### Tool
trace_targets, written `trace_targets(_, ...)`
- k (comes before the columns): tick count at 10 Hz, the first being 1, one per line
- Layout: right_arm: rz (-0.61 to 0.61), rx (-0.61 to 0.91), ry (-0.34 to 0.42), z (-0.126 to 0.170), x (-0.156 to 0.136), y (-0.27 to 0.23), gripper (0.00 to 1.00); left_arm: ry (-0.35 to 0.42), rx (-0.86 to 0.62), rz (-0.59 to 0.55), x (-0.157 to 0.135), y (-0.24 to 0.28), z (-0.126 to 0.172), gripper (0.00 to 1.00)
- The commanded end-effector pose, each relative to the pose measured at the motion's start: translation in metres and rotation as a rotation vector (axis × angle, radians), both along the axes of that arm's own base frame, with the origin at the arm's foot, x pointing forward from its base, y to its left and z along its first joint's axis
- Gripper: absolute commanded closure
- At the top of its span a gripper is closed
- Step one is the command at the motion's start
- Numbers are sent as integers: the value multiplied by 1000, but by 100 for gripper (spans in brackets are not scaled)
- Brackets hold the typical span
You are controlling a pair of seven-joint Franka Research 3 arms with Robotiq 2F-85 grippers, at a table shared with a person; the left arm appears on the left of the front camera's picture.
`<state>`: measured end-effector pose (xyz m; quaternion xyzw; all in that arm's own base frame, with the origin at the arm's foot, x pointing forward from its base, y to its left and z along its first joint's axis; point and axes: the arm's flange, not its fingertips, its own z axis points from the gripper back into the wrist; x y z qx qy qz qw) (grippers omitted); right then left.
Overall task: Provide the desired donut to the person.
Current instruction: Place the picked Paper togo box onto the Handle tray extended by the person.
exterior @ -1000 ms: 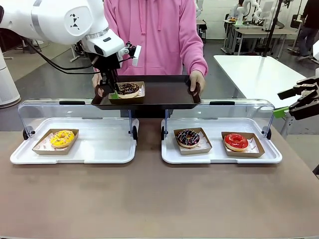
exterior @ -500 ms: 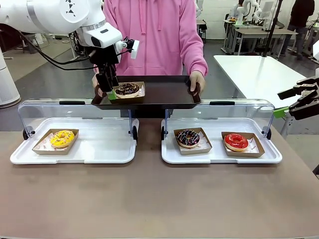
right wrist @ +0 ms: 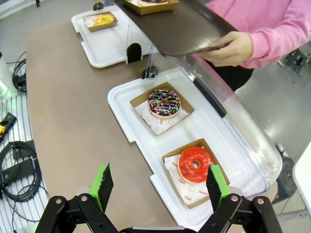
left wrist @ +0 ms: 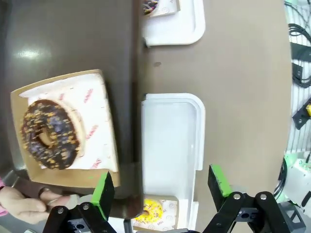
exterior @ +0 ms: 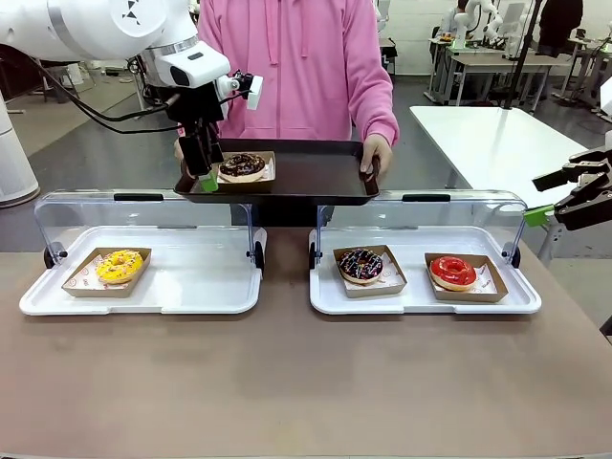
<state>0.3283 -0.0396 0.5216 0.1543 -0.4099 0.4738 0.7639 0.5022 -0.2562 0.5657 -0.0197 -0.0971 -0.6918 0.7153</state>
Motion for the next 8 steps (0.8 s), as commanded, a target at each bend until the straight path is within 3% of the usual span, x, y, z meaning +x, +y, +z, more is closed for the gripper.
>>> trace_targets(1, -2, 25, 1, -1, 3, 2, 0, -30, 5, 6, 2, 0, 1, 0)
trace_targets(8, -2, 25, 1, -1, 3, 2, 0, -30, 5, 6, 2, 0, 1, 0)
